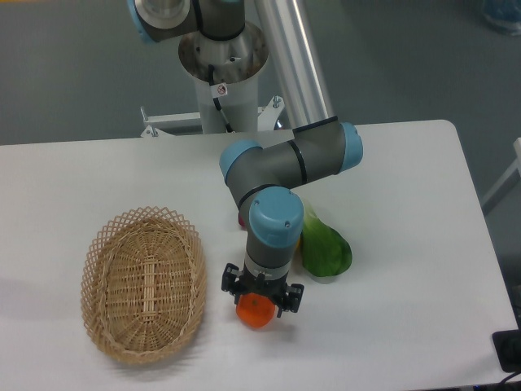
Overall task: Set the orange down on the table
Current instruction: 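Lower the held orange onto the table beside the basket, then open the gripper to release the orange on the table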
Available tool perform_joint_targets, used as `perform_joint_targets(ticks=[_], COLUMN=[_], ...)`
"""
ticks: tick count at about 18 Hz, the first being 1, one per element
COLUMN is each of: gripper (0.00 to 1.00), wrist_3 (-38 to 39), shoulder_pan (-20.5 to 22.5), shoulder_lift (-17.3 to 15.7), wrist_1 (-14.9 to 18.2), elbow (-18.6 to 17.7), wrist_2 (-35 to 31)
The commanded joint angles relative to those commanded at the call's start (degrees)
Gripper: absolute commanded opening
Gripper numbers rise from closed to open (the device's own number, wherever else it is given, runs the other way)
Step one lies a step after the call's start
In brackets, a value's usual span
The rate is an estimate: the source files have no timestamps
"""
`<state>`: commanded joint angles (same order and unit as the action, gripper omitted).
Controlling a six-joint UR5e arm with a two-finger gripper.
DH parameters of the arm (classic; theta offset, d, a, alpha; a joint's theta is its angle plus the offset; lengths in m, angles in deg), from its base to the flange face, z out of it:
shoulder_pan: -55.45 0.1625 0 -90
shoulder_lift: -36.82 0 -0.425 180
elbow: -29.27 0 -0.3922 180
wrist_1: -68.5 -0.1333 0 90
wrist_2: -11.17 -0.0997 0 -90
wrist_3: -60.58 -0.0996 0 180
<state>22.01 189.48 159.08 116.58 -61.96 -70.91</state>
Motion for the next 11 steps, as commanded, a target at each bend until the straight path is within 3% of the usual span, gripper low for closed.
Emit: perform_joint_targets(ticks=[5, 8, 11], gripper=[1.00, 1.00, 1.00], wrist_3=[-2.11, -2.38, -2.38], shoulder_pan=[0.00, 0.09, 0.26], shoulder_lift=[-1.76, -2.46, -3.77], wrist_1=[-0.09, -0.09, 0.09], elbow=[1.84, 3.60, 4.65], wrist_2=[-1.32, -6.23, -7.21])
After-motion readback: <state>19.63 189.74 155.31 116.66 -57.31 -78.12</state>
